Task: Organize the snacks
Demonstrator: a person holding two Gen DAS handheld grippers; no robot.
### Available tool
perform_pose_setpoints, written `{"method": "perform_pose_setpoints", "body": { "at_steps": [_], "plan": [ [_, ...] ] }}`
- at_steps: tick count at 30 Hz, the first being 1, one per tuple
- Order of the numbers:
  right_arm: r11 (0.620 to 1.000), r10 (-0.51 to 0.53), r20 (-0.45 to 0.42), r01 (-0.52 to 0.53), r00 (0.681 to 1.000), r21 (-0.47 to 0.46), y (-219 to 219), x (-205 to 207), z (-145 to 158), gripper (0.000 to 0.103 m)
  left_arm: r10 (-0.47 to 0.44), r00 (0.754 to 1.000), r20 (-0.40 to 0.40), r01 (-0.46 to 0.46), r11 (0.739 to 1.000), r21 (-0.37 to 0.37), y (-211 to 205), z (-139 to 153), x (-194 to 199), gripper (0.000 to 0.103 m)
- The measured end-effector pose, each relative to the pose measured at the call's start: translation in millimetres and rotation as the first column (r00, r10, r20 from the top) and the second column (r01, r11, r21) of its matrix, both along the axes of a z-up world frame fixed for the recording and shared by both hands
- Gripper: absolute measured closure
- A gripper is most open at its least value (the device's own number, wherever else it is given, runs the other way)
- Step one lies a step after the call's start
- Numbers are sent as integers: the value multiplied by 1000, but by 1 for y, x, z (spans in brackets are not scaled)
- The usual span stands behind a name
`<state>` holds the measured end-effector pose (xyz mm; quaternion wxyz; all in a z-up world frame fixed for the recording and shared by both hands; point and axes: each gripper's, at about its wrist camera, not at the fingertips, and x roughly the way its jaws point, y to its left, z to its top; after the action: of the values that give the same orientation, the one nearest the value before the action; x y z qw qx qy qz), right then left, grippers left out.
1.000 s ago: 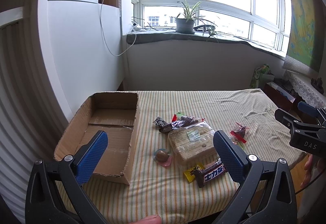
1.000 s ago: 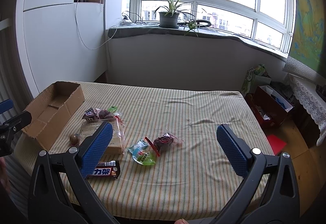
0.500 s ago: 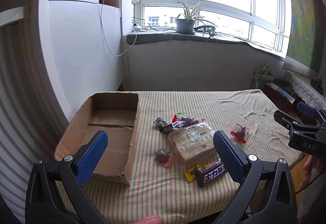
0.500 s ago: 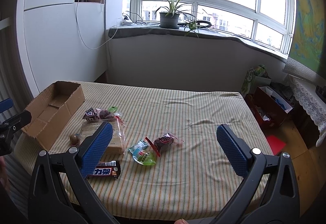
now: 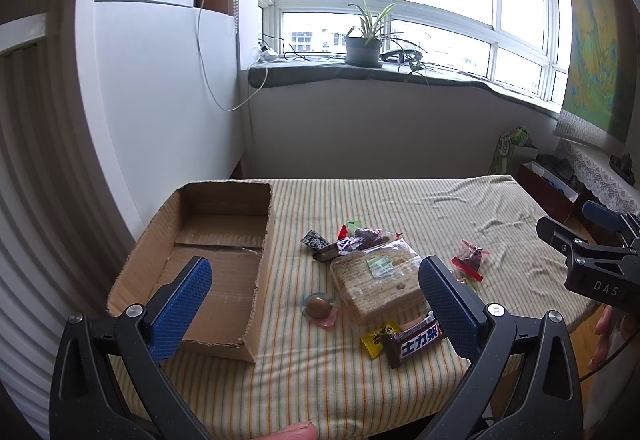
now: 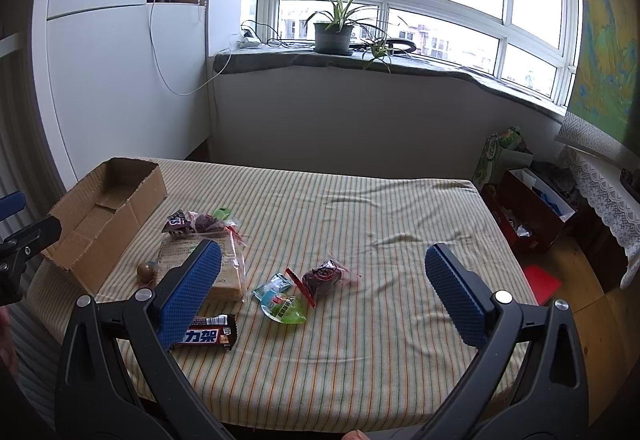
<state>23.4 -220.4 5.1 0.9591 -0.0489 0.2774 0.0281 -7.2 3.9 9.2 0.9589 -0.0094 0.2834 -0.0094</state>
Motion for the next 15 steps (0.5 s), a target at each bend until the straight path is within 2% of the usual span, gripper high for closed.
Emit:
{"method": "perform_pose_setpoints", "body": {
  "at_steps": [15],
  "plan": [
    [1000, 2, 4, -2, 1000, -4, 1, -1, 1, 0, -2, 1000, 1, 2, 1000, 2, -1, 0, 0, 0]
  ]
}}
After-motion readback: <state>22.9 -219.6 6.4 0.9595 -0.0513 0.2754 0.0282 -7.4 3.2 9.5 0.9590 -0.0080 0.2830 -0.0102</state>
